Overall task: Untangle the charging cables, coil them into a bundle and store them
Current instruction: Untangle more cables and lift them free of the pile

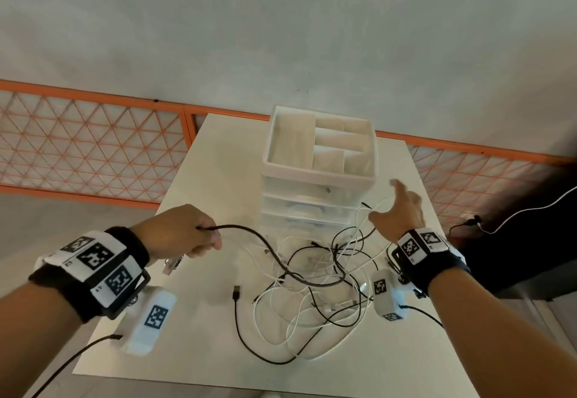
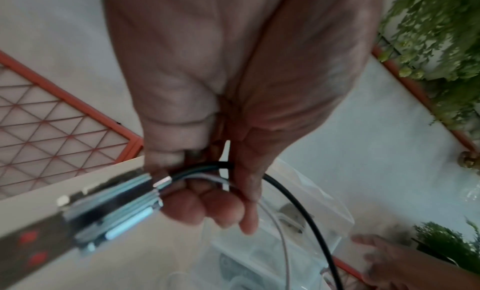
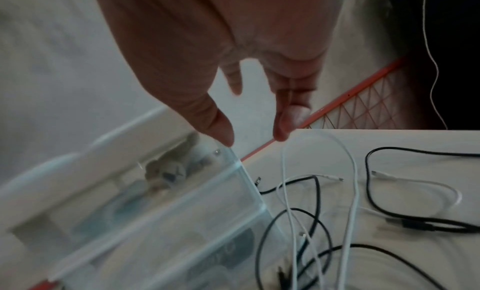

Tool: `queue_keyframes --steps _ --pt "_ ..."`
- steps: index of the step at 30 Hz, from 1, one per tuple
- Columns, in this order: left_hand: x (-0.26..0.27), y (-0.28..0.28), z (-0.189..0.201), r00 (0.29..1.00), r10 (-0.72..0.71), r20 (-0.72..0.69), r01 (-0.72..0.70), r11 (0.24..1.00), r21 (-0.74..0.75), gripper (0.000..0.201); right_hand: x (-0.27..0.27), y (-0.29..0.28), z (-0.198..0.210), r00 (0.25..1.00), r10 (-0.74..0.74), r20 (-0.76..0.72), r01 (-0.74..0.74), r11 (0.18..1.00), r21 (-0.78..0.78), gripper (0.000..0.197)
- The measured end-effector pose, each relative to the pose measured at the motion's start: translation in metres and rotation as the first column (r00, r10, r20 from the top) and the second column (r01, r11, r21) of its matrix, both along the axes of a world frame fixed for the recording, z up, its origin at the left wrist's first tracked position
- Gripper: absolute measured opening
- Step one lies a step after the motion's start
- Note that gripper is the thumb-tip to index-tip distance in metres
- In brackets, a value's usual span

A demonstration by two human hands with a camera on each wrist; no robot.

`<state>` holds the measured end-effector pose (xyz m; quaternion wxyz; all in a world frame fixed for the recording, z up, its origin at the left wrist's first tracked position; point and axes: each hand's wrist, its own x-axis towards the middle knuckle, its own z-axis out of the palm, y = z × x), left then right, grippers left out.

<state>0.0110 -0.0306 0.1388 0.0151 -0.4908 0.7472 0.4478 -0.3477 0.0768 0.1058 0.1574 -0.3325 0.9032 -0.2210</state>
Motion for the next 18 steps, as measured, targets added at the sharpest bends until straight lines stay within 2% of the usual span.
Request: queue_keyframes --steps 2,4,5,7,9,10,11,13,16,18 --pt "0.007 -0.001 -0.004 0.998 0.049 0.038 -0.050 0.999 0.018 0.023 0.002 -0.001 -0.012 0.988 0.148 -0.052 -0.138 0.978 0.156 0.054" --pt "0.015 -0.007 -0.009 0.987 0.156 0.028 -0.157 0.986 0.059 0.022 0.009 0.003 -0.025 0.953 0.294 -0.074 -0.253 0.906 0.339 0.029" --pt "0.018 -0.010 -0.012 0.975 0.223 -0.004 -0.222 0.971 0.092 0.021 0.012 0.006 -0.035 0.928 0.364 -0.077 -0.299 0.853 0.428 0.026" --pt "0.023 -0.014 -0.012 0.918 0.380 -0.111 -0.363 0.920 0.148 0.022 0.019 0.018 -0.055 0.903 0.430 -0.015 -0.344 0.742 0.575 0.036" --pt "0.024 -0.017 -0.008 0.832 0.512 -0.215 -0.476 0.857 0.200 0.025 0.022 0.031 -0.076 0.882 0.465 0.074 -0.407 0.674 0.616 0.045" --pt "0.023 -0.017 -0.005 0.788 0.557 -0.263 -0.507 0.829 0.235 0.026 0.025 0.036 -0.081 0.867 0.491 0.082 -0.429 0.654 0.623 0.040" --pt "0.021 -0.018 -0.002 0.747 0.591 -0.303 -0.527 0.805 0.271 0.025 0.024 0.037 -0.090 0.859 0.508 0.067 -0.437 0.660 0.611 0.032" --pt "0.015 -0.021 0.002 0.693 0.631 -0.348 -0.555 0.776 0.301 0.025 0.026 0.031 -0.080 0.869 0.491 0.051 -0.447 0.738 0.506 0.024" --pt "0.000 -0.023 0.003 0.687 0.631 -0.361 -0.546 0.776 0.317 0.024 0.035 0.011 -0.027 0.918 0.391 0.070 -0.396 0.914 0.088 0.014" --pt "-0.009 -0.023 0.002 0.699 0.622 -0.353 -0.524 0.781 0.339 0.024 0.039 -0.003 0.013 0.921 0.388 0.028 -0.374 0.904 -0.208 0.010"
